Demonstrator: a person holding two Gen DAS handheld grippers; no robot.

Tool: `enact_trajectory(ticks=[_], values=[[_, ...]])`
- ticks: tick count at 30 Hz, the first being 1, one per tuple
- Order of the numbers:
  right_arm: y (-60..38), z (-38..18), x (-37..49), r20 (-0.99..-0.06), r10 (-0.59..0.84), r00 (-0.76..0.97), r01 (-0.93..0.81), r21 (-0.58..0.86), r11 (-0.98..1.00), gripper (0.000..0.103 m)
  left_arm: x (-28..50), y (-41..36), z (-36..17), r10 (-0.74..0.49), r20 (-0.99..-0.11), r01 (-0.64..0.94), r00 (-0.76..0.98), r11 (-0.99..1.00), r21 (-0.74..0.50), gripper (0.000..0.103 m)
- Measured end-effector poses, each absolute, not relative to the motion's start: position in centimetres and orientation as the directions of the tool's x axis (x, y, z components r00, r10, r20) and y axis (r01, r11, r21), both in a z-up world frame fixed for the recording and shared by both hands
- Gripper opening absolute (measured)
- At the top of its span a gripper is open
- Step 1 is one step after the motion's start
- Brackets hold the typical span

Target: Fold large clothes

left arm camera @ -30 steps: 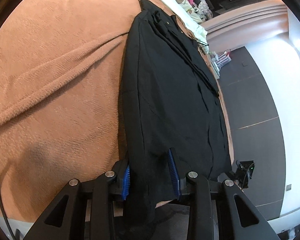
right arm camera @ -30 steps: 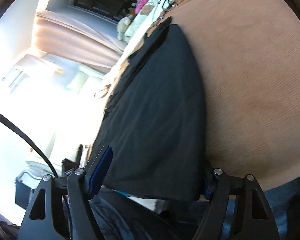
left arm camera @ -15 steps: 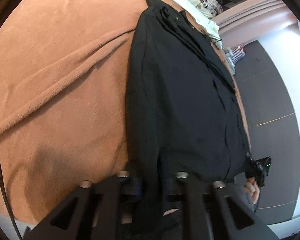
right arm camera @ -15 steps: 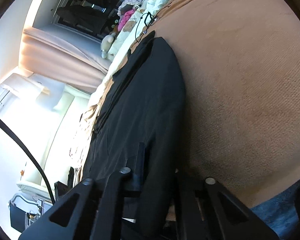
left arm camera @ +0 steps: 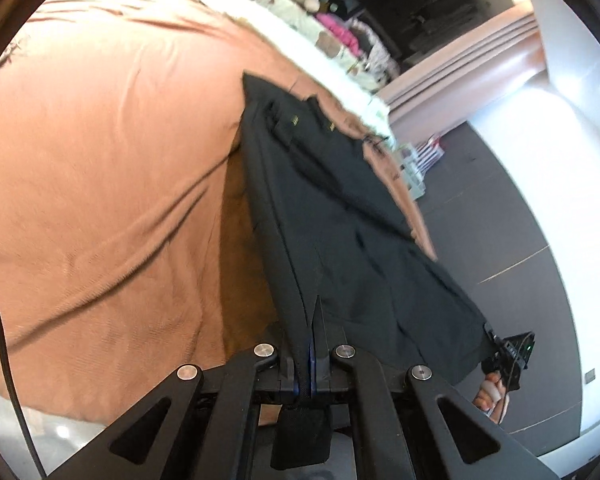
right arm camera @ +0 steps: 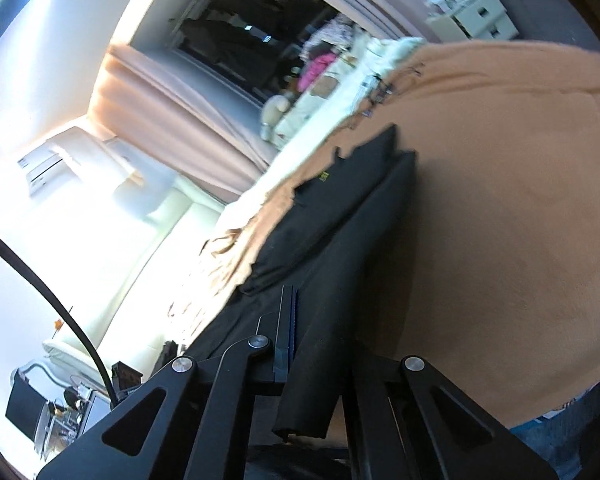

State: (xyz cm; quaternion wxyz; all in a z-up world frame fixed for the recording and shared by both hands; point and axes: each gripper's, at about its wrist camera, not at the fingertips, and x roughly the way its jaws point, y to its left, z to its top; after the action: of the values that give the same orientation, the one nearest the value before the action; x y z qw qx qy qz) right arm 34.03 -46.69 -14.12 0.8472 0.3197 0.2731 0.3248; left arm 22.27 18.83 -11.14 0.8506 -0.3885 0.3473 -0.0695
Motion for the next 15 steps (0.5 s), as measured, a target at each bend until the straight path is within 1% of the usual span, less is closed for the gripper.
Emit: enact_trajectory(ticks=[6,12,15], values=[[-46.8,-12.4,28.5,-0.202,0.748,0.632,-0.439,0.703,0.56,0.0,18.6,19.9,-7.5,-0.378,-0.474,-0.119,0.795,0.668,-0.734,0.002],[-49.1,-13.2,23.6,-0.155,0.771,0.617,-0.496,0.685,0.534,0.0,13.9,20.0,-4.3,-0.359,-0.441,-0.097,0.822,0.675,-0.731,0.002],[-49.9,-13.8,21.4,-0.147,0.768,0.624,-0.488,0.694,0.53,0.0,11.7,19.3,-2.9,-0.35,-0.431,-0.082,0.831,0.69,-0.719,0.002]])
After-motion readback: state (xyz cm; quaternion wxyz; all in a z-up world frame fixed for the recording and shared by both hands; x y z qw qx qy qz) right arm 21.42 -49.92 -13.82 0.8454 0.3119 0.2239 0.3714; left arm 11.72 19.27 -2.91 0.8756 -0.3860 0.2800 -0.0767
